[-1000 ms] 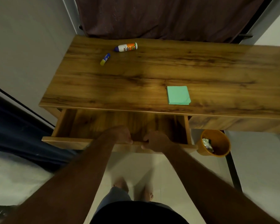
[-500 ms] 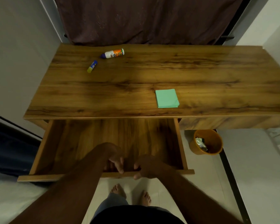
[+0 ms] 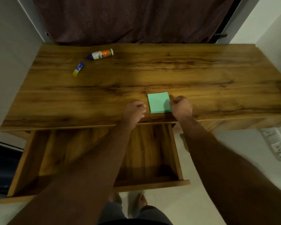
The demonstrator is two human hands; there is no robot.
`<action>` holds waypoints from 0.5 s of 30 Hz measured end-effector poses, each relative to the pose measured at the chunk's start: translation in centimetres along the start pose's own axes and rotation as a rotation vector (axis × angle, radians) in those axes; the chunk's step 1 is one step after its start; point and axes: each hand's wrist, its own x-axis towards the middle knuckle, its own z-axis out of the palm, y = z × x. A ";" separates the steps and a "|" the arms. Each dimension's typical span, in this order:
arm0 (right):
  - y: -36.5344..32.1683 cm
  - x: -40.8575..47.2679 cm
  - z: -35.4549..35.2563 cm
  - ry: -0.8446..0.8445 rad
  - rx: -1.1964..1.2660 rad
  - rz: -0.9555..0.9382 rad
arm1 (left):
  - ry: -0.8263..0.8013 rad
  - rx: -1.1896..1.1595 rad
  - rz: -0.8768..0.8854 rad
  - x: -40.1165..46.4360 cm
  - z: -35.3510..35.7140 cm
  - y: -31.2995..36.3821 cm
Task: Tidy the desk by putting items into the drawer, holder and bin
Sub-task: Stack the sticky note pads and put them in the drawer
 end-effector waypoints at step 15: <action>-1.4 3.6 1.8 -0.193 0.216 0.303 | 0.153 -0.112 -0.192 4.0 4.5 0.6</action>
